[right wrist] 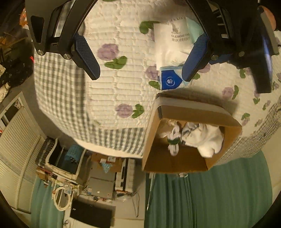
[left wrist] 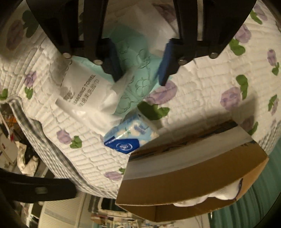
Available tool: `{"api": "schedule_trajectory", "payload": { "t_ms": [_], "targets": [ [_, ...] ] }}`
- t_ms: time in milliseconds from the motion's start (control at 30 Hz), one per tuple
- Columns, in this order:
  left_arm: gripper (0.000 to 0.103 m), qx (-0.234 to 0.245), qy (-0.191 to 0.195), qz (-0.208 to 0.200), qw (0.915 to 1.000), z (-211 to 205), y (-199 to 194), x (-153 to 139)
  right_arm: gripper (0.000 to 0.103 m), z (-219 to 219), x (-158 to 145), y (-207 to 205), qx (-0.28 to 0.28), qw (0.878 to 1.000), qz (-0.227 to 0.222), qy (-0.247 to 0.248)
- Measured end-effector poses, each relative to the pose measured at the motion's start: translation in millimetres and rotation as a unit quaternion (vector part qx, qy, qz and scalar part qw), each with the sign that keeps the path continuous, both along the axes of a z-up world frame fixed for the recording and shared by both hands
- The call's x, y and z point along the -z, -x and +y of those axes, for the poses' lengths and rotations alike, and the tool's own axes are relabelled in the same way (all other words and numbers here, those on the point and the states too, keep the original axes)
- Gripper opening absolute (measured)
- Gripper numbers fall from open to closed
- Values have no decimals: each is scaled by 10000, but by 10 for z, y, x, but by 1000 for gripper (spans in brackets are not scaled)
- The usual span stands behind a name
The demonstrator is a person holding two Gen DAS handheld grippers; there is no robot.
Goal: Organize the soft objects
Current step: 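Grasp the white-teal cleansing towel pack with the left tool while the right grasps the blue tissue pack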
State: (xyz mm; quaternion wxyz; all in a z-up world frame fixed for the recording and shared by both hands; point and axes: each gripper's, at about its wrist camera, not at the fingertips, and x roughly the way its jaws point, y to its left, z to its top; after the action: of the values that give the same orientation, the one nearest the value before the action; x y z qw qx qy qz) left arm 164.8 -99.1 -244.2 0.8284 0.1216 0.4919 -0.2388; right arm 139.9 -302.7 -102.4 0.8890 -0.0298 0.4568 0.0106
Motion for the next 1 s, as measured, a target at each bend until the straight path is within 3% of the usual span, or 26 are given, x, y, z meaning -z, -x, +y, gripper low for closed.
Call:
{"api": "schedule_trajectory", "payload": {
  "t_ms": [167, 500, 867, 900, 933, 967, 1000],
  "targets": [
    [27, -53, 201, 204, 9996, 224, 26, -59, 95, 177, 326, -231, -226, 9991, 341, -71],
    [24, -394, 146, 188, 9989, 728, 98, -152, 95, 527, 781, -554, -570, 9949, 802, -215],
    [24, -578, -51, 140, 9982, 1020, 170, -256, 95, 705, 1042, -716, -612, 9902, 1146, -520],
    [24, -602, -59, 135, 9981, 1041, 175, -266, 88, 706, 1066, -710, -607, 9896, 1186, -541],
    [24, -630, -56, 128, 9979, 1068, 181, -277, 68, 700, 1099, -701, -597, 9887, 1240, -601],
    [24, -659, -57, 123, 9977, 1093, 188, -281, 61, 679, 1136, -695, -589, 9864, 1337, -750],
    [24, -686, -61, 112, 9976, 1113, 190, -290, 61, 658, 1154, -685, -552, 9855, 1374, -832]
  ]
}}
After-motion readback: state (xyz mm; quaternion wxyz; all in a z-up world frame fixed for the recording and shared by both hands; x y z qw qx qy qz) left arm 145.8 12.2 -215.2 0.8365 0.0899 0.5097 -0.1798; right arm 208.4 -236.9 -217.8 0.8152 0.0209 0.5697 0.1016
